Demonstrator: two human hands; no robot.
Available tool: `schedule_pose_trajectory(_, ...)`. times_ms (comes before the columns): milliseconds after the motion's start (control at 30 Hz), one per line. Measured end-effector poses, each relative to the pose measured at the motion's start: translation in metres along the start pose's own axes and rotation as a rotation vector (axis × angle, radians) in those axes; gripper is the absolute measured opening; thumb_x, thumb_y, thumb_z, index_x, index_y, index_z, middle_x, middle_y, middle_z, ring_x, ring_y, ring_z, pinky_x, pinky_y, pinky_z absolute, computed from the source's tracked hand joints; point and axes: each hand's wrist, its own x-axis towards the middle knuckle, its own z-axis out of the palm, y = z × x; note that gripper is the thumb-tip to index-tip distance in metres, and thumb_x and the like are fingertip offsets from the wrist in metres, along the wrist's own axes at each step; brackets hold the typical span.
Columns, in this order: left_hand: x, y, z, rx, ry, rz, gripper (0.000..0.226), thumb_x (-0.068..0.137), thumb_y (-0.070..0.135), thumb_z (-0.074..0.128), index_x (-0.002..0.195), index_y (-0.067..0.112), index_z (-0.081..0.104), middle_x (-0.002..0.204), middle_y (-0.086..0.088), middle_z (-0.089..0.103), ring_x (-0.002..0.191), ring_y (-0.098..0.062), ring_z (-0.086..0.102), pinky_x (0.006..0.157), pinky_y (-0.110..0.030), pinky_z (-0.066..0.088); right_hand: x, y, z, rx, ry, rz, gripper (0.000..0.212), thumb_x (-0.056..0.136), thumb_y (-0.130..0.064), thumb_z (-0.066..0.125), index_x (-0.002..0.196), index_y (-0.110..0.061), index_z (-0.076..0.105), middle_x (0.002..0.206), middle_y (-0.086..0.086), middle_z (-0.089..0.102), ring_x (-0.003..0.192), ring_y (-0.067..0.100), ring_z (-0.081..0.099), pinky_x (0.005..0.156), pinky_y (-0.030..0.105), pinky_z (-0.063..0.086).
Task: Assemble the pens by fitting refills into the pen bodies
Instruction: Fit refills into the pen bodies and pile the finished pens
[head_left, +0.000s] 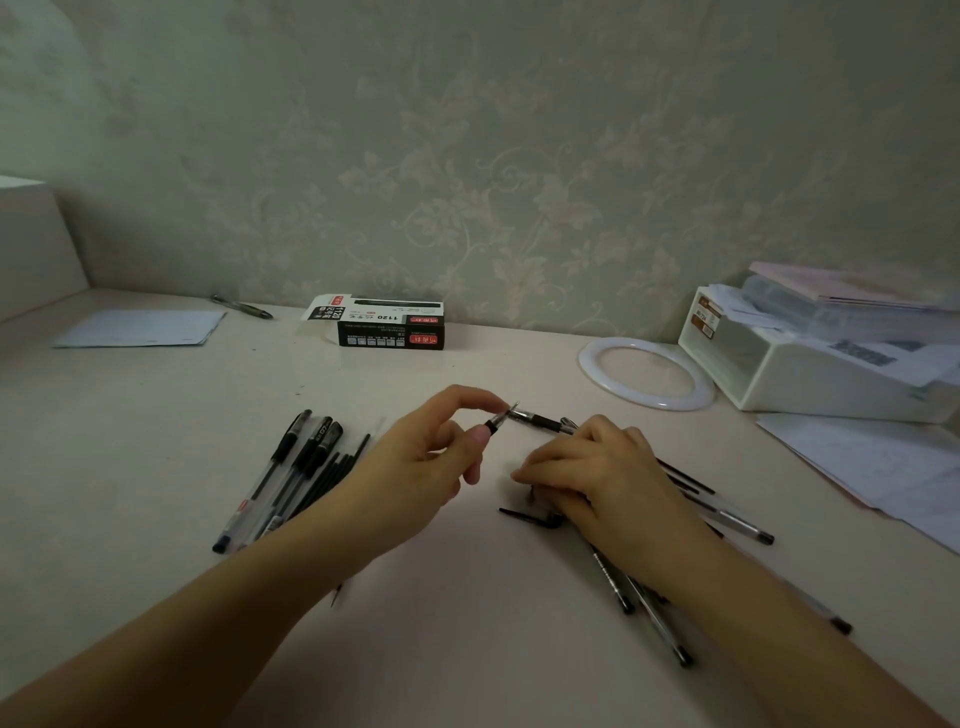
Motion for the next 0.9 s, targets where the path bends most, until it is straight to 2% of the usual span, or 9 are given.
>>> schedule_pose_trajectory(133,-0.0006,-0.0043,0.0007,0.126,-0.016,-0.025,0.024,0.099,0.029,0.046,0.108,0.049,0.056,0.065,0.010,0.059,0.052,-0.007,0.044,0.050,-0.021,0.041,0.0011,0.0021,0.0009,-0.003,-0.042,0.001,0.025,0.097,-0.030,0.057,0.117,-0.039,0.069,0.114,-0.022,0.066,0.102,0.015,0.045,0.074,0.031,0.020)
schedule_pose_trajectory(200,-0.0012,-0.0049,0.0006,0.199,-0.028,-0.026,0.024,0.099,0.032,0.045,0.107,0.053,0.055,0.066,0.013,0.059,0.057,-0.009,0.049,0.056,-0.025,0.047,0.0017,0.0006,0.0028,-0.012,-0.011,-0.008,0.020,0.095,-0.028,0.061,0.110,-0.035,0.073,0.106,-0.018,0.069,0.099,0.017,0.049,0.074,0.032,0.024)
schedule_pose_trajectory(267,-0.0021,-0.0045,0.0006,0.237,-0.044,-0.031,0.024,0.099,0.034,0.044,0.105,0.055,0.054,0.067,0.015,0.058,0.063,-0.020,0.055,0.063,-0.032,0.053,0.0015,-0.0010,0.0044,0.040,0.090,0.036,0.014,0.092,-0.024,0.065,0.100,-0.030,0.075,0.095,-0.017,0.071,0.091,0.016,0.052,0.075,0.034,0.034)
schedule_pose_trajectory(300,-0.0025,-0.0041,0.0006,0.248,-0.051,-0.034,0.025,0.099,0.034,0.044,0.105,0.056,0.054,0.067,0.016,0.058,0.067,-0.024,0.058,0.066,-0.035,0.055,0.0017,-0.0005,0.0042,0.129,0.172,0.097,0.012,0.090,-0.022,0.068,0.096,-0.029,0.075,0.089,-0.019,0.070,0.086,0.013,0.054,0.076,0.032,0.040)
schedule_pose_trajectory(400,-0.0029,-0.0028,0.0001,0.264,-0.068,-0.030,0.025,0.100,0.033,0.043,0.104,0.056,0.055,0.067,0.016,0.058,0.073,-0.025,0.061,0.069,-0.038,0.055,0.0023,0.0038,0.0006,0.560,0.362,0.300,0.013,0.086,-0.022,0.072,0.089,-0.034,0.074,0.082,-0.022,0.070,0.081,0.004,0.062,0.071,0.011,0.045)
schedule_pose_trajectory(500,-0.0034,-0.0016,0.0011,0.246,-0.106,-0.009,0.025,0.100,0.033,0.044,0.104,0.056,0.055,0.069,0.014,0.059,0.067,-0.016,0.057,0.067,-0.036,0.055,0.0032,-0.0002,-0.0008,0.761,0.296,0.302,0.016,0.087,-0.022,0.072,0.090,-0.038,0.074,0.087,-0.017,0.073,0.082,0.006,0.066,0.072,0.012,0.049)
schedule_pose_trajectory(600,-0.0039,-0.0009,0.0013,0.238,-0.131,0.010,0.023,0.099,0.035,0.044,0.105,0.055,0.053,0.071,0.014,0.060,0.067,-0.012,0.057,0.066,-0.029,0.053,0.0036,-0.0053,0.0014,0.774,0.240,0.268,0.019,0.087,-0.021,0.071,0.093,-0.039,0.073,0.085,-0.016,0.074,0.078,0.005,0.066,0.066,0.010,0.046)
schedule_pose_trajectory(767,-0.0051,-0.0011,0.0007,0.271,-0.133,0.041,0.013,0.096,0.040,0.048,0.106,0.048,0.049,0.076,0.013,0.064,0.071,-0.010,0.063,0.067,-0.026,0.055,0.0021,-0.0042,-0.0002,0.800,0.201,0.262,0.017,0.088,-0.022,0.071,0.093,-0.038,0.073,0.084,-0.014,0.075,0.075,0.003,0.065,0.065,0.010,0.046)
schedule_pose_trajectory(900,-0.0055,-0.0006,-0.0011,0.367,-0.092,0.091,0.006,0.094,0.039,0.053,0.098,0.042,0.054,0.080,0.019,0.065,0.073,0.000,0.062,0.061,-0.010,0.046,0.0007,-0.0049,-0.0015,0.843,0.157,0.277,0.015,0.087,-0.022,0.073,0.092,-0.035,0.074,0.083,-0.013,0.076,0.072,-0.004,0.064,0.065,0.008,0.046)
